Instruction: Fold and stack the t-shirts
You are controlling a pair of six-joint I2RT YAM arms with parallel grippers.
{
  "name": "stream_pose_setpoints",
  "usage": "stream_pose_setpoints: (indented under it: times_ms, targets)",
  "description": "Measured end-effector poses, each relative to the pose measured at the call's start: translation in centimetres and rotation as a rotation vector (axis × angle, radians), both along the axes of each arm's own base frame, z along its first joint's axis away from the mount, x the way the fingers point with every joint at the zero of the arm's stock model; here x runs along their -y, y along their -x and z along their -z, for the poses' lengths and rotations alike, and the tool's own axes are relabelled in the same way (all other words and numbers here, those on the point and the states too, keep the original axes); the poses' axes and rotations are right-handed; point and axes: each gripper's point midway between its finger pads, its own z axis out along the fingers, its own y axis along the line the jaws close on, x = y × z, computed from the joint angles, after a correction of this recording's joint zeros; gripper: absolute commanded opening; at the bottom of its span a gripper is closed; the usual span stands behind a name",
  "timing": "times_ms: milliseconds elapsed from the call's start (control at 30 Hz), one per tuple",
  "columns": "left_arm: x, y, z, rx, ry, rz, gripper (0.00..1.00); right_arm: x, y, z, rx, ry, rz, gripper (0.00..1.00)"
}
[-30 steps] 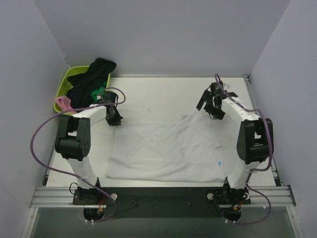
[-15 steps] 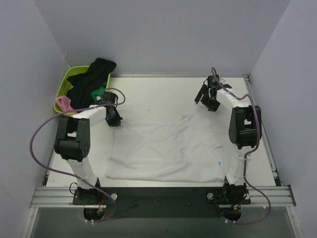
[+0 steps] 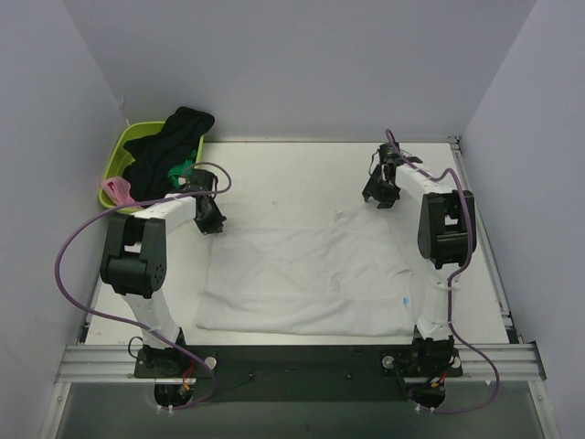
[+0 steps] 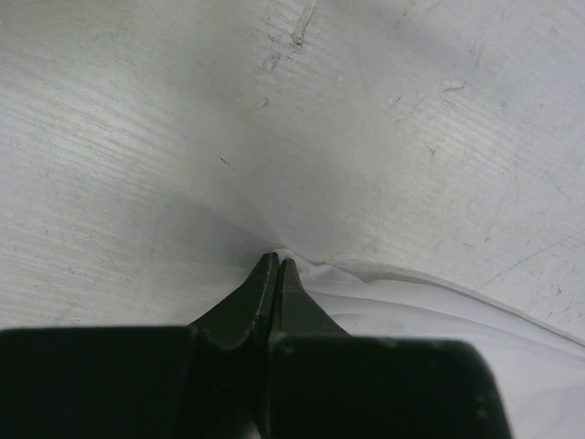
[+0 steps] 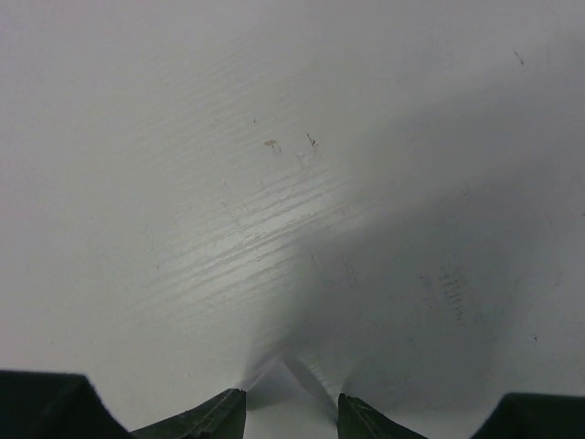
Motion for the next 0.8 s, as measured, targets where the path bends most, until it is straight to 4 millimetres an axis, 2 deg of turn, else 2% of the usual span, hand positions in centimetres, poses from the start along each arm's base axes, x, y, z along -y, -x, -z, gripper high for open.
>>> stream_pose_setpoints:
  times_ms: [267, 533, 800]
  targets:
    - [0.0, 0.0, 0.0, 0.000, -0.001, -0.001, 0.00, 0.0, 0.1, 0.0, -0.006, 0.003, -0.006, 0.32]
    - [-0.1, 0.0, 0.0, 0.000, -0.003, -0.002, 0.00, -0.1, -0.2, 0.3, -0.010, 0.004, -0.008, 0.26]
    - [-0.2, 0.1, 0.0, 0.001, -0.009, -0.006, 0.00, -0.4, -0.9, 0.5, -0.007, 0.006, -0.017, 0.09]
